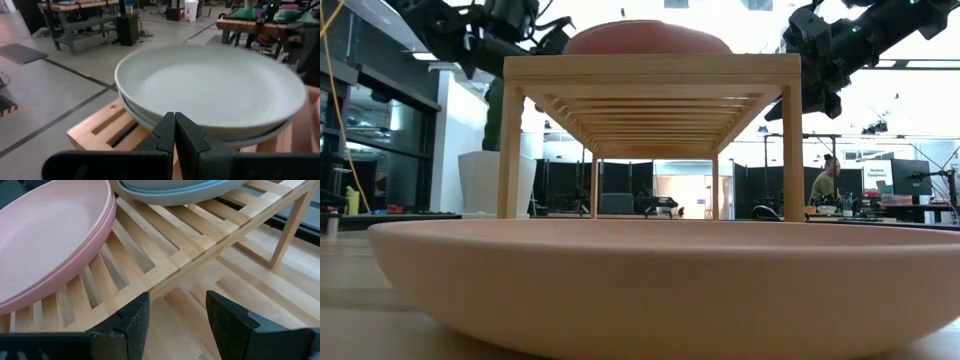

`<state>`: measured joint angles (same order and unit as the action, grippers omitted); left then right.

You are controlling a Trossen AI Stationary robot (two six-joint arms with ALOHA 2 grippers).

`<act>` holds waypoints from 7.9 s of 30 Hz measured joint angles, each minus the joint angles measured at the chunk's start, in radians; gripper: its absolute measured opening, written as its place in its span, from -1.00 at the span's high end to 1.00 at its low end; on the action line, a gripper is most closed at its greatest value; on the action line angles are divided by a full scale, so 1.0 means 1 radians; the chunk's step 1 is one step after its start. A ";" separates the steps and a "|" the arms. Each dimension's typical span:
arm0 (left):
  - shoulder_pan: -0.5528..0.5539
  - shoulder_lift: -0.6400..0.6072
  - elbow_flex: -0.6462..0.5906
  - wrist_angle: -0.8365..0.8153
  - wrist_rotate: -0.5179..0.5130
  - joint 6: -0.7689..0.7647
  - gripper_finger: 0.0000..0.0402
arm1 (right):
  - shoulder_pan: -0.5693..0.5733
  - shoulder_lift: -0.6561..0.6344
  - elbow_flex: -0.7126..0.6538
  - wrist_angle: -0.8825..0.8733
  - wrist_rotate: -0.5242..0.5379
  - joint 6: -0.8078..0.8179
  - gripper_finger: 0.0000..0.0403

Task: Place and stack plates onto a shelf
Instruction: Stack the gray plate on the white plate on the shelf, then stack the light brown plate on the brown plate on the shelf, then adjust the gray plate on the shelf

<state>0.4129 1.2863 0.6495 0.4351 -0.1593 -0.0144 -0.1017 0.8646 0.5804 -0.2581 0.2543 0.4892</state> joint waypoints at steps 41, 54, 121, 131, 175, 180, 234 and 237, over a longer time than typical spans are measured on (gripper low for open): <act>-0.433 -0.563 -0.410 0.082 -0.184 -0.167 1.00 | 0.751 0.276 -0.075 0.160 0.025 0.930 0.12; -0.513 -0.560 -0.410 0.088 -0.231 -0.152 1.00 | 0.749 0.881 0.459 -0.129 0.049 1.039 0.12; -0.513 -0.560 -0.409 0.095 -0.244 -0.110 1.00 | 0.317 0.310 0.641 -0.149 0.142 0.060 1.00; -0.514 -0.560 -0.409 0.096 -0.210 -0.061 1.00 | 0.100 0.450 0.645 -0.235 0.003 0.139 1.00; -0.514 -0.560 -0.409 0.097 -0.207 -0.063 1.00 | 0.021 0.515 0.645 -0.284 -0.113 0.120 0.67; -0.514 -0.560 -0.409 0.097 -0.207 -0.063 1.00 | 0.021 0.502 0.645 -0.284 -0.112 0.091 0.52; -0.513 -0.560 -0.409 0.086 -0.225 -0.062 1.00 | -0.187 0.405 -0.089 0.996 0.209 -0.333 1.00; -0.513 -0.560 -0.409 0.086 -0.226 -0.062 1.00 | -0.187 0.408 -0.089 1.007 0.213 -0.338 1.00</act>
<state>-0.1005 0.7265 0.2409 0.5211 -0.3855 -0.0769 -0.2886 1.2728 0.4915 0.7487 0.4671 0.1511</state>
